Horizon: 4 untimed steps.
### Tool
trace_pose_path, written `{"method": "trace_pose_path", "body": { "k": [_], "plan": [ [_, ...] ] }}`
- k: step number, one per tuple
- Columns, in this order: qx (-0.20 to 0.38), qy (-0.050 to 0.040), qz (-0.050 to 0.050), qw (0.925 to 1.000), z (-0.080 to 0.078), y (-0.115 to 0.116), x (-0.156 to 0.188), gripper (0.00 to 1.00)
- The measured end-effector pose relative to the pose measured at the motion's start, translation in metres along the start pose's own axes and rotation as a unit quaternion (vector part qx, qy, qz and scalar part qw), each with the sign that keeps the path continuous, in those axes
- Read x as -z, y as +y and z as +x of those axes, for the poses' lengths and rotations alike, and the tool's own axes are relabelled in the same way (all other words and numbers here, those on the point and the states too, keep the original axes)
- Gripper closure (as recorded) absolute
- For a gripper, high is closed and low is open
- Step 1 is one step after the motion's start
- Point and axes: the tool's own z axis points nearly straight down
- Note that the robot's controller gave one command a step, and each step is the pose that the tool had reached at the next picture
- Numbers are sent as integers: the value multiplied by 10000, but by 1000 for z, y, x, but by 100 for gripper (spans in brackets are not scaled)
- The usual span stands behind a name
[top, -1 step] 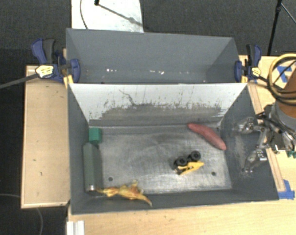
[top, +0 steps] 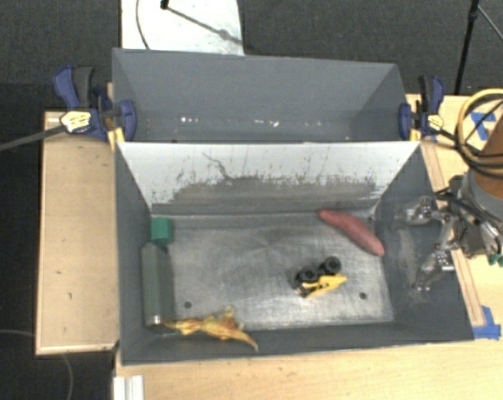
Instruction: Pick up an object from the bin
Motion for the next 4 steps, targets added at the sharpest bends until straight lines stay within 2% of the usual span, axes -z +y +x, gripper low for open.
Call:
{"method": "trace_pose_path", "body": {
  "k": [1, 2, 3, 4],
  "plan": [
    [184, -24, 4, 9998, -6, 49, -65, 0],
    [1169, 20, -9, 9931, -20, 93, -82, 0],
    [2245, 2, -9, 9745, 0, 120, -101, 0],
    [2810, -13, -5, 9597, -4, 119, -138, 0]
  ]
}}
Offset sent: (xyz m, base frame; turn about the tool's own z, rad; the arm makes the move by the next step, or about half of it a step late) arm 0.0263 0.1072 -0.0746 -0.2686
